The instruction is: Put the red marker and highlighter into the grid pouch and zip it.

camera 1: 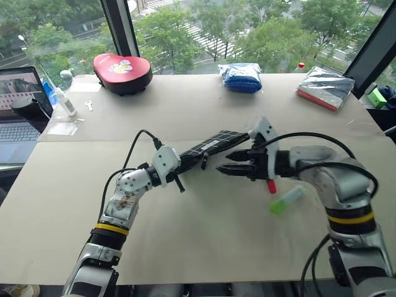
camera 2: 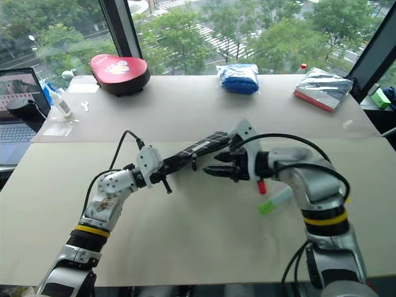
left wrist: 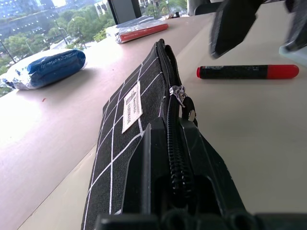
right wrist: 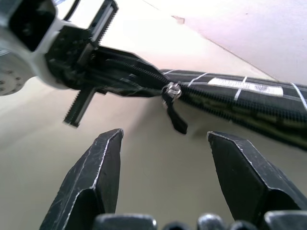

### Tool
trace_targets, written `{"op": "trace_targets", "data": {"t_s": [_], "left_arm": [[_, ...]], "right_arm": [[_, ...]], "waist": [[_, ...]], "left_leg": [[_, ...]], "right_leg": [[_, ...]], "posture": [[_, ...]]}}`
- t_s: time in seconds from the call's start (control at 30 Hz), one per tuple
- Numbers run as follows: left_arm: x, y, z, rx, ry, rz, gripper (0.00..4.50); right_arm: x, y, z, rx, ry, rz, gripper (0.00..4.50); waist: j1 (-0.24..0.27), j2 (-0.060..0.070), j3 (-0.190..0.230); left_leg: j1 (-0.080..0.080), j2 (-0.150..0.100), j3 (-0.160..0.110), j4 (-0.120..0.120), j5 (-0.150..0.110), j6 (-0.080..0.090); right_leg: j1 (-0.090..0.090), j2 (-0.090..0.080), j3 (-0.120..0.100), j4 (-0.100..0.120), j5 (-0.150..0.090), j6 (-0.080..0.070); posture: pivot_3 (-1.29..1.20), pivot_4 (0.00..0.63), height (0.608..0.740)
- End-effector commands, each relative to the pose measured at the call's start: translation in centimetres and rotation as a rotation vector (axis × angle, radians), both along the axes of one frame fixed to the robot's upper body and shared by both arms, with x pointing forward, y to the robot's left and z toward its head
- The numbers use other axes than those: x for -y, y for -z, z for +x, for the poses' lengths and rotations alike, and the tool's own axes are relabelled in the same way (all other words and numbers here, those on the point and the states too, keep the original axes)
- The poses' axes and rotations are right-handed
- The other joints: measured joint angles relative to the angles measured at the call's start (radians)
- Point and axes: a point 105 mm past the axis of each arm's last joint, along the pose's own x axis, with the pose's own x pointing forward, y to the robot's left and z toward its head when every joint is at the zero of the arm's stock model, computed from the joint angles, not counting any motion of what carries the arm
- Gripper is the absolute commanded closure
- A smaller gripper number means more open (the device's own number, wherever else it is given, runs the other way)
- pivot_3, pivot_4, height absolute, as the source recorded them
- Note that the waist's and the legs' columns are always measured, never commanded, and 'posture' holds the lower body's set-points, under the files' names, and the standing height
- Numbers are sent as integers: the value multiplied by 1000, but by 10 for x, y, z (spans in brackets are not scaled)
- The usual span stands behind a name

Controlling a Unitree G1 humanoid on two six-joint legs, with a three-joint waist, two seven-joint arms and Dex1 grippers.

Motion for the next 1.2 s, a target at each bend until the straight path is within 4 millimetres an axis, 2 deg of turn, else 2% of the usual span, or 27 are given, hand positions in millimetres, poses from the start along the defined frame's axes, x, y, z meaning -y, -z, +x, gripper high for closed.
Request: {"op": "trace_targets", "data": {"t_s": [0.03,0.1,0.2,0.33,0.37,0.67,0.77,0.93,1.07,1.2], "left_arm": [[1,-9,1,62,-16,-1,4500],[2,-9,2,67,-25,-1,4500],[4,-9,4,58,-35,-26,4500],[8,-8,7,50,-31,-38,4500],[10,-9,8,49,-25,-40,4500],[21,-5,12,29,14,-51,4500],[24,-5,12,20,26,-62,4500],[28,-4,12,18,45,-61,4500],[28,-4,12,19,44,-62,4500],[26,-3,14,19,34,-62,4500]], "right_arm": [[26,-24,-27,109,85,-44,1303],[45,-24,-28,115,194,-80,1303],[88,-19,-28,73,437,-128,1303],[141,5,-22,-76,817,-209,1303],[146,11,-23,-95,866,-234,1303],[143,39,-31,-78,1105,-183,1303],[138,42,-31,-58,1177,-171,1303],[128,45,-29,-46,1224,-154,1303],[117,55,-30,-72,1240,-150,1303],[114,62,-34,-90,1278,-165,1303]], "waist": [[4,0,0],[9,0,0],[15,-1,0],[23,-1,0],[24,-1,0],[29,-1,0],[28,0,0],[26,0,0],[25,0,0],[25,0,0]], "left_leg": [[0,0,0,0,0,0],[0,0,0,2,-1,1],[0,0,0,6,-5,8],[0,0,1,9,-5,9],[0,0,1,9,-5,9],[-2,0,1,9,-3,5],[-1,0,1,10,-3,5],[-1,1,1,9,-1,2],[0,1,1,9,-1,2],[0,0,1,8,-1,2]], "right_leg": [[1,0,0,0,0,0],[1,0,0,0,0,0],[3,0,0,1,0,0],[3,0,1,1,0,0],[3,0,1,1,0,0],[3,0,4,1,0,0],[2,1,6,1,0,0],[2,6,11,1,0,0],[2,8,15,2,0,0],[2,8,17,2,0,0]], "posture": [[0,150,740],[0,150,740],[0,150,740],[0,150,740],[0,150,740],[0,150,740],[0,150,740],[0,150,740],[0,150,740],[0,150,740]]}}
